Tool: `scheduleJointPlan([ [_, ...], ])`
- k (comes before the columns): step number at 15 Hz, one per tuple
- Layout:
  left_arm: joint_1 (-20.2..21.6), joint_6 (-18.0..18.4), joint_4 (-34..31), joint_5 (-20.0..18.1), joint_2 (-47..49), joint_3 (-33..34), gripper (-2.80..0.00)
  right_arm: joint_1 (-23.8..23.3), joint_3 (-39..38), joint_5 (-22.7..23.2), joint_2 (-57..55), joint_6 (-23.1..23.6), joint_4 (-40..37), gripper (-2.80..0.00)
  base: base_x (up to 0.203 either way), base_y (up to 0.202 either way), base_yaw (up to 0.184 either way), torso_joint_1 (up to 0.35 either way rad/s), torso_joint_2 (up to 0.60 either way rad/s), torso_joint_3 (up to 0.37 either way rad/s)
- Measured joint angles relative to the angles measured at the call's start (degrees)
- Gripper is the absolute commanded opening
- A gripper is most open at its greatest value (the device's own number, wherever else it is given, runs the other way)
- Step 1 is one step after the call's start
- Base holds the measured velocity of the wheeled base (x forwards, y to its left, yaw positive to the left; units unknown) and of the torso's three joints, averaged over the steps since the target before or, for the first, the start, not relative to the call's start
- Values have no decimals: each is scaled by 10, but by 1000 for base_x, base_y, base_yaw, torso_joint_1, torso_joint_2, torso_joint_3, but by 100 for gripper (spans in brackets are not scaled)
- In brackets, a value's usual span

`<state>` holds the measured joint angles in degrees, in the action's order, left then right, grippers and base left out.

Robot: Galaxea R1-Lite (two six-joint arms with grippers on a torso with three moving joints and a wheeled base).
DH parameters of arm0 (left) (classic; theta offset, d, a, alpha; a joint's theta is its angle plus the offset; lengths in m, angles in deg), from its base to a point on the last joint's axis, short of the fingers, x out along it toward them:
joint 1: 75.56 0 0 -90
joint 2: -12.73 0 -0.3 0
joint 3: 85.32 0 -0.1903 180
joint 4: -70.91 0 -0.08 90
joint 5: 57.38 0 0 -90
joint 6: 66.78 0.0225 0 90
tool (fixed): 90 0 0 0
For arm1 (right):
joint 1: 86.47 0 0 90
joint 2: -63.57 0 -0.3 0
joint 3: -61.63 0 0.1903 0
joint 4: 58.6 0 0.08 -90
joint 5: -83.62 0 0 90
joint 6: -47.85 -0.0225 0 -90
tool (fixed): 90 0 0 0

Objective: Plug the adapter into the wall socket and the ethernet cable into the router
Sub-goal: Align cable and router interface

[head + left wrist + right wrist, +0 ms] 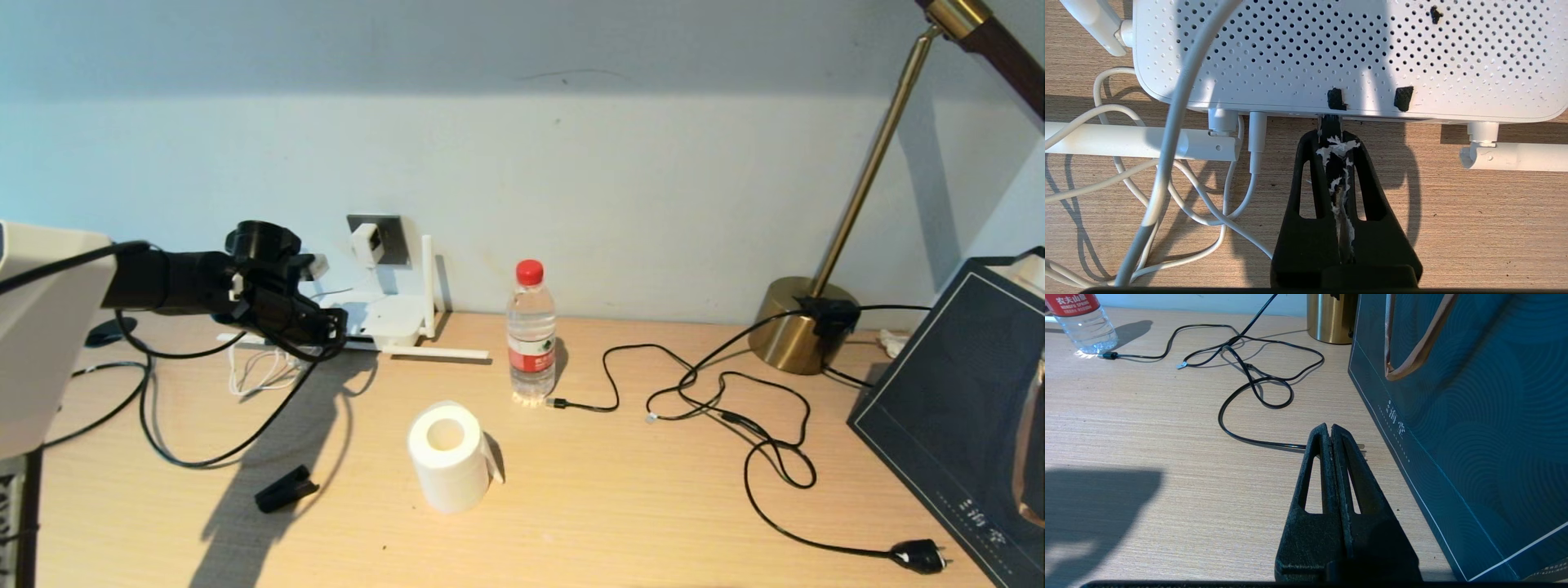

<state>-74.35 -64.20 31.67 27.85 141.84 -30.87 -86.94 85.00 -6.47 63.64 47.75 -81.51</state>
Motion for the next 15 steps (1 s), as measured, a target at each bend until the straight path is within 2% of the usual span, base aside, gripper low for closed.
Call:
scheduleJointPlan([
  [8,-1,23,-6,7,-1,-14,-280,0,0,0,0,0,0,-280,0,0,0,0,0,0],
  [11,-3,36,4,29,2,-21,-280,0,0,0,0,0,0,-280,0,0,0,0,0,0],
  [15,-3,41,-3,32,7,-34,-280,0,0,0,0,0,0,-280,0,0,0,0,0,0],
])
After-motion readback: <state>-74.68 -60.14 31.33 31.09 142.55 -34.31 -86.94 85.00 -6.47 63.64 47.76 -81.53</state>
